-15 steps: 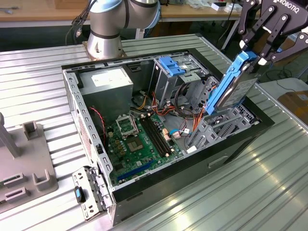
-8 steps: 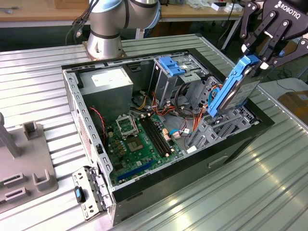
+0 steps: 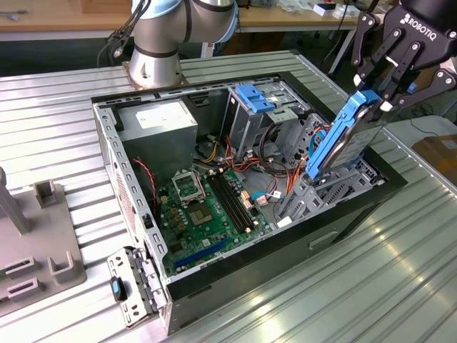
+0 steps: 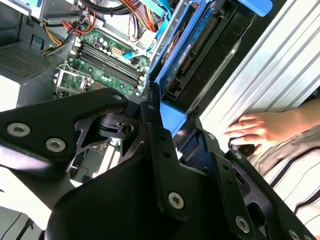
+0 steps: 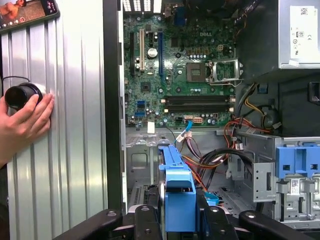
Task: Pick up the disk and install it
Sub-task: 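Insert the disk into the insertion slot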
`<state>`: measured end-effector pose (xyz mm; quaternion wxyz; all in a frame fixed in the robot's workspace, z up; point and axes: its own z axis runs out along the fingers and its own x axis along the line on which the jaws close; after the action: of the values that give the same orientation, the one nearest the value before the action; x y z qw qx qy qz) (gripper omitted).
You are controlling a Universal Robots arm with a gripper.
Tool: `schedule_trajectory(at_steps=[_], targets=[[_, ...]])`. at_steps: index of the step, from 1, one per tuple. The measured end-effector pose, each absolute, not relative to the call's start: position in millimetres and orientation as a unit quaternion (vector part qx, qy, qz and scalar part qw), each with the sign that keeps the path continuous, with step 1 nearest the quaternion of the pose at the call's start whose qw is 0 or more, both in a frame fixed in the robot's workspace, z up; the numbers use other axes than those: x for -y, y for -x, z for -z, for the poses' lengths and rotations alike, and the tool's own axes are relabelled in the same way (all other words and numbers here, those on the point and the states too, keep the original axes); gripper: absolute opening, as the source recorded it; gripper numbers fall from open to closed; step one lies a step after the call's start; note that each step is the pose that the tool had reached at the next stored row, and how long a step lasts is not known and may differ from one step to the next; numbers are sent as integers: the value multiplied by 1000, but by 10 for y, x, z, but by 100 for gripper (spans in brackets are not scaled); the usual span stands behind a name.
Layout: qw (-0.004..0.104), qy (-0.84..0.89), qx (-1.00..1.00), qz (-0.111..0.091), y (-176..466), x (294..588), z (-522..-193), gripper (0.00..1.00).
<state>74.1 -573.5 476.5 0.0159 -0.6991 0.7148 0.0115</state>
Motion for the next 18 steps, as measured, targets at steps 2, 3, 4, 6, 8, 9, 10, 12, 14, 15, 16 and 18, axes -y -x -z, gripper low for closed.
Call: schedule_trajectory(at_steps=[2, 3, 4, 6, 8, 9, 10, 12, 14, 15, 16, 18], targets=[[16, 698, -716, -11, -745, 5738, -4724, 37], [16, 697, -716, -11, -746, 5738, -4719, 37], [16, 697, -717, -11, -745, 5739, -4719, 37], [16, 697, -717, -12, -746, 5746, -4688, 37], [16, 697, -717, -11, -746, 5746, -4681, 37], [16, 697, -717, -11, -747, 5746, -4680, 37], [16, 697, -717, -11, -747, 5746, -4670, 37], [16, 697, -717, -11, -747, 5746, -4654, 37], [16, 697, -717, -12, -769, 5746, -4649, 37], [16, 697, -717, -12, -774, 5746, -4649, 37], [16, 697, -717, -12, -774, 5746, -4649, 37], [16, 697, -717, -11, -774, 5746, -4644, 37]])
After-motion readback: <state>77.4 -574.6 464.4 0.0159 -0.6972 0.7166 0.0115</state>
